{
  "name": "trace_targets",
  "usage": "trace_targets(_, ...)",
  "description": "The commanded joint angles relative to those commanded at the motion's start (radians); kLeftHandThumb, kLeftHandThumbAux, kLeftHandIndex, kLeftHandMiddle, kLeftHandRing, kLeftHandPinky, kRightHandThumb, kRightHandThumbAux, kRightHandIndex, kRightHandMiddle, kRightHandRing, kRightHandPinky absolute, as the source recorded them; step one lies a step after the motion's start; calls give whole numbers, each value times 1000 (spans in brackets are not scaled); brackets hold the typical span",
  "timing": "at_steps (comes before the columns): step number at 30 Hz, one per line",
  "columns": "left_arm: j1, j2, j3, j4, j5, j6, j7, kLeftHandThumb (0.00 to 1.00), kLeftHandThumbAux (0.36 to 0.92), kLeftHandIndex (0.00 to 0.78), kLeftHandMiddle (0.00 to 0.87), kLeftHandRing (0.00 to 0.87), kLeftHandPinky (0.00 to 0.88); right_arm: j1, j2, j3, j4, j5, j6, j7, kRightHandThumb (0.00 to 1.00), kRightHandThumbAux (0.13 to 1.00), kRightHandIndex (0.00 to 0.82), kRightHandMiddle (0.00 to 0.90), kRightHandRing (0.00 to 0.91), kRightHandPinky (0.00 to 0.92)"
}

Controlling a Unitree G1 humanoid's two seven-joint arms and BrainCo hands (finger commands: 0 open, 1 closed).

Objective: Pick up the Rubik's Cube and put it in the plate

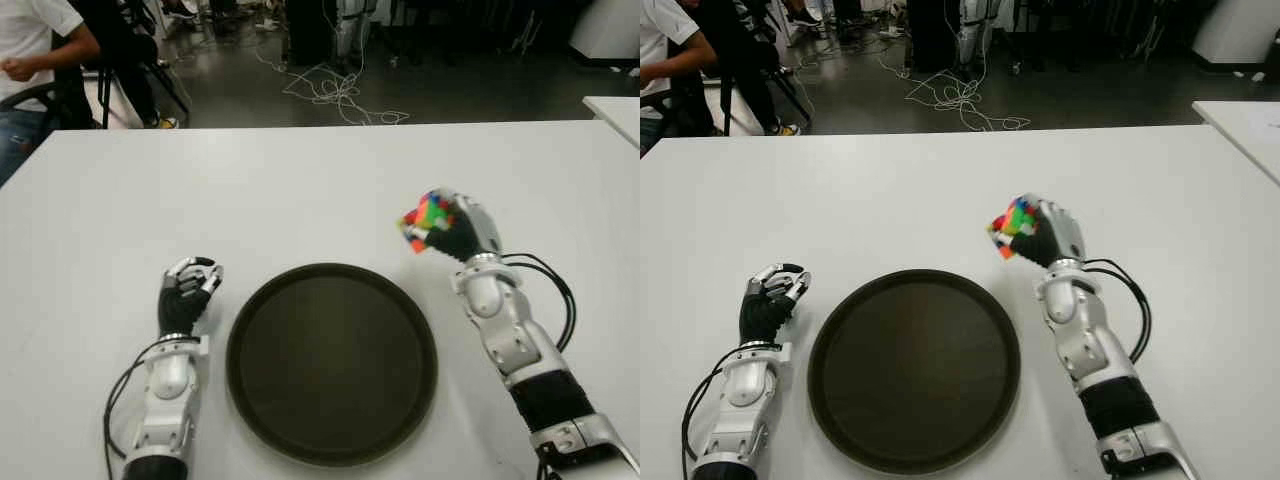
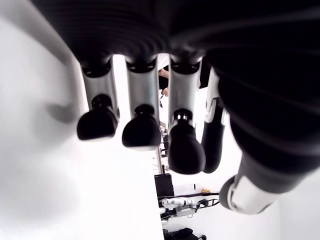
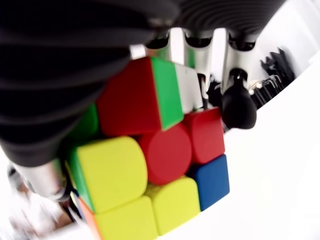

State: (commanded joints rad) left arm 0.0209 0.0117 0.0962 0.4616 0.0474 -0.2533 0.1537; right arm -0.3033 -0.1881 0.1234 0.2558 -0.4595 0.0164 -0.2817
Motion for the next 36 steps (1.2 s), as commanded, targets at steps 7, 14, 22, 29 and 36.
trace_targets(7, -4, 2, 1, 5, 5, 3, 2, 702, 708, 442, 812, 832, 814, 27, 72, -73, -131, 129, -65, -10, 697, 723, 440, 801, 815, 806)
trace_targets(14, -9, 1, 6, 15, 1, 2, 5, 703, 707, 443, 812, 833, 814, 47, 114, -106, -190, 244, -126, 41, 700, 722, 440, 804, 815, 804)
trace_targets(22, -13, -4, 12, 25, -4, -12, 8, 703, 707, 443, 816, 837, 819, 81, 145, -90, -298, 289, -116, 100, 701, 721, 440, 804, 811, 802)
trace_targets(29, -16, -3, 9, 27, -1, -4, 6, 702, 707, 443, 817, 838, 817, 120, 167, -49, -336, 266, -135, 119, 702, 721, 440, 805, 810, 805)
trace_targets(36, -4, -8, 6, 1, -3, 9, 3, 701, 707, 443, 818, 839, 821, 142, 175, 6, -345, 221, -184, 123, 700, 721, 439, 806, 808, 801)
